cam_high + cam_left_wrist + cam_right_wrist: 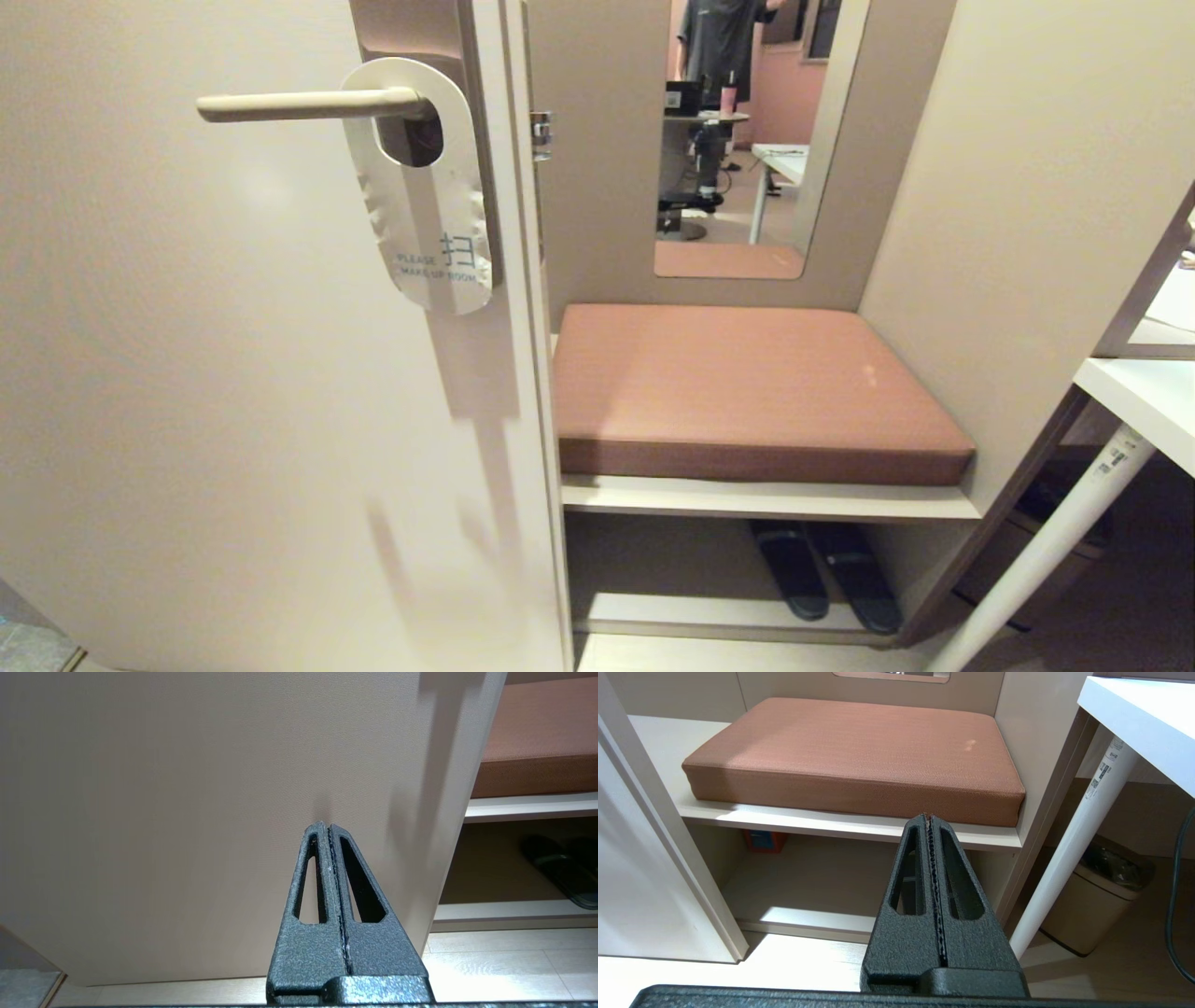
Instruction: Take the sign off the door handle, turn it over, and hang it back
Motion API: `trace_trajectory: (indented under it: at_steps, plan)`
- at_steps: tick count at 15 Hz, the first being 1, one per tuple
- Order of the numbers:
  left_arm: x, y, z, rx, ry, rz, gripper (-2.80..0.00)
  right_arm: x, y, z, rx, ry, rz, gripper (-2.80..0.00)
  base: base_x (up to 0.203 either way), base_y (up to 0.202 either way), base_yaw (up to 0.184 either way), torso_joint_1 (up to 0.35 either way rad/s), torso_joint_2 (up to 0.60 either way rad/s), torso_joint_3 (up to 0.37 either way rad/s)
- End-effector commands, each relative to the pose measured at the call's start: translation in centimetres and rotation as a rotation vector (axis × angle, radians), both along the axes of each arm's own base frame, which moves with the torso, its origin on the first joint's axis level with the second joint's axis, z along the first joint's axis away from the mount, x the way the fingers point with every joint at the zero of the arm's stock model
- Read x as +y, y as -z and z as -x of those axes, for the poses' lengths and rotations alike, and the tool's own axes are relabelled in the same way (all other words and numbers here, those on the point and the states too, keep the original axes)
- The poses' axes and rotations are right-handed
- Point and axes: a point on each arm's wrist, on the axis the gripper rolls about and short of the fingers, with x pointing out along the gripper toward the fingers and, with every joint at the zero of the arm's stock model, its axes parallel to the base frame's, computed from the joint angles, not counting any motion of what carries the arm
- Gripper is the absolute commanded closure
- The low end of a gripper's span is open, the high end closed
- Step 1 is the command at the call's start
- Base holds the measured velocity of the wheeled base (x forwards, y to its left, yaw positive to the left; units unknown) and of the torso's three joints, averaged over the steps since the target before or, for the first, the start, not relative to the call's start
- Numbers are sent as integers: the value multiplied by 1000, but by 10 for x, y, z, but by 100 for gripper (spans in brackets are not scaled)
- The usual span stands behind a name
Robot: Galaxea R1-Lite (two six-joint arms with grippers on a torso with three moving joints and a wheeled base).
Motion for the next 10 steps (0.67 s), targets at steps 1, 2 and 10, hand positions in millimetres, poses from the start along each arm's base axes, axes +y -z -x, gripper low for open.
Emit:
trace_trajectory:
  at_steps: [1, 2, 10]
  plan:
    - [0, 0, 0, 0, 1, -1, 0, 0, 0, 0, -1, 0, 0, 0, 0, 0, 0, 0, 0, 0]
    - [0, 0, 0, 0, 1, -1, 0, 0, 0, 0, -1, 0, 0, 0, 0, 0, 0, 0, 0, 0]
    - [0, 0, 0, 0, 1, -1, 0, 0, 0, 0, -1, 0, 0, 0, 0, 0, 0, 0, 0, 0]
